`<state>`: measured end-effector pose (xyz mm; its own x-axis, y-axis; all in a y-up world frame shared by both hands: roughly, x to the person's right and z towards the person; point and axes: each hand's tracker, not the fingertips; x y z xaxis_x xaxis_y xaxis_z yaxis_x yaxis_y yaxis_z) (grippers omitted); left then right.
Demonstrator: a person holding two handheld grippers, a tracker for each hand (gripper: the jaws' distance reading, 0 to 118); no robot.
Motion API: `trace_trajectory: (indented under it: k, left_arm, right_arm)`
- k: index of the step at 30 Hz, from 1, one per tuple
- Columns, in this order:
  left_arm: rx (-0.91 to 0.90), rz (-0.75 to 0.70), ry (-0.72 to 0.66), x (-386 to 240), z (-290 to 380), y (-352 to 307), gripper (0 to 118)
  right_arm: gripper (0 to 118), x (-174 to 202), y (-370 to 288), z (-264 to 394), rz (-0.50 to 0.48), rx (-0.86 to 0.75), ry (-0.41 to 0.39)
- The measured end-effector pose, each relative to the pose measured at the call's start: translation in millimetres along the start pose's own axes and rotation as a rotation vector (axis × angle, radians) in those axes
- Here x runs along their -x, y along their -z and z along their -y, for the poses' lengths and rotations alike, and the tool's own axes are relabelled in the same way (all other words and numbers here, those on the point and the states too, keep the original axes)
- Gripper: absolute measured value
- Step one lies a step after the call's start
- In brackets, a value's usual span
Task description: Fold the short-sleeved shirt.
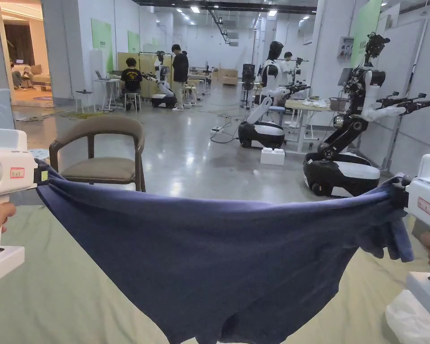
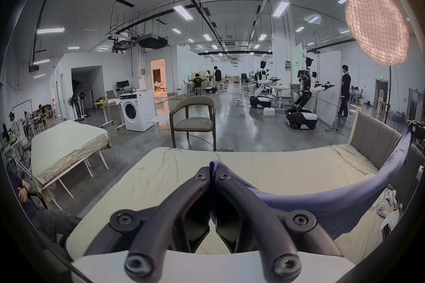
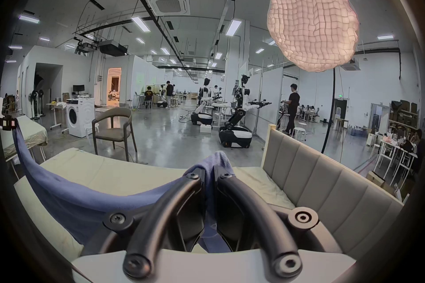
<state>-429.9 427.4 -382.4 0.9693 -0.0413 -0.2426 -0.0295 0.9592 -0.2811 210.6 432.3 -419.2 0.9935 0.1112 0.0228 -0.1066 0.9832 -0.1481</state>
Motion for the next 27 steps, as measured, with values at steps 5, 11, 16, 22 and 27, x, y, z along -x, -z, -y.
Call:
trace_trajectory:
  k: [5,11,16,22,27]
  left_arm:
    - [-0.029,-0.008,-0.006,-4,-26,12,0]
    - [-0.063,-0.026,0.007,-5,-42,25,0]
    - [-0.057,-0.032,0.018,-8,-18,30,0]
    - [0.038,-0.012,0.022,-10,58,31,0]
    - [0.121,0.014,-0.006,-7,142,15,0]
  right_arm:
    - [5,2,29,-23,0.003,-0.009,0.018]
    - [5,6,54,-34,0.016,-0.033,-0.001]
    - [5,10,58,-12,0.008,-0.027,-0.015]
    - [5,16,49,54,-0.004,0.056,-0.056]
    - [5,14,29,132,-0.012,0.134,-0.085]
